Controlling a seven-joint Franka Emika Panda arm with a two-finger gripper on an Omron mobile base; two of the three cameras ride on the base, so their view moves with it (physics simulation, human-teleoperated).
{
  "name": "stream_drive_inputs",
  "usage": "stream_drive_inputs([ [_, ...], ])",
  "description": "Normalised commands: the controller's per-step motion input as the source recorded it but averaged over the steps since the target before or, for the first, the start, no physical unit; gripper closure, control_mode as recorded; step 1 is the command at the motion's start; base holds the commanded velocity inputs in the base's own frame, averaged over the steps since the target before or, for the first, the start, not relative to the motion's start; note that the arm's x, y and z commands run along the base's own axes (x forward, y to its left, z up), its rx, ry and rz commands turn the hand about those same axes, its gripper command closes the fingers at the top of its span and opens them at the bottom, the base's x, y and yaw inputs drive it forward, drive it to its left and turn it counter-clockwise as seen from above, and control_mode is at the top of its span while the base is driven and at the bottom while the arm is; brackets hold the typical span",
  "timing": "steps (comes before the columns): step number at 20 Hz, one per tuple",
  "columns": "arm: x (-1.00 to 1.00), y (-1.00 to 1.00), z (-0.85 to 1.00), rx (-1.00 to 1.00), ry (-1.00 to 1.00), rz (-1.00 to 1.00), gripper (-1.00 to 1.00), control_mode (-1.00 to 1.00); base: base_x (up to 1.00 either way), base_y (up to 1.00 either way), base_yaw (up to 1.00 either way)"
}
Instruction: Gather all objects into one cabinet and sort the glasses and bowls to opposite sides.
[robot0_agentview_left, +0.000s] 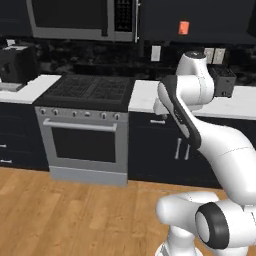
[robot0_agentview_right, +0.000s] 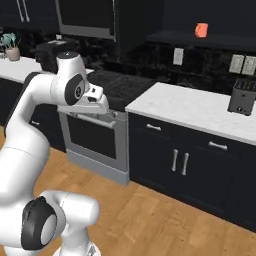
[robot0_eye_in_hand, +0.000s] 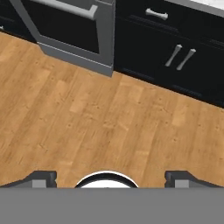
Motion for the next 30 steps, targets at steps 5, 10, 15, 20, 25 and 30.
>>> stream_drive_inputs([
  [5,0.00,0.00,0.00,0.00,0.00,0.00,-1.00,1.00,0.09,-0.77,-0.19],
  [10,0.00,0.00,0.00,0.00,0.00,0.00,-1.00,1.00,0.24,-0.44,-0.52],
  [15,0.00,0.00,0.00,0.00,0.00,0.00,-1.00,1.00,0.84,0.45,-0.18],
  [20,0.00,0.00,0.00,0.00,0.00,0.00,-1.00,1.00,1.00,0.37,-0.01],
  [25,0.00,0.00,0.00,0.00,0.00,0.00,-1.00,1.00,0.99,-0.48,0.06],
  [30,0.00,0.00,0.00,0.00,0.00,0.00,-1.00,1.00,1.00,-0.12,0.05],
])
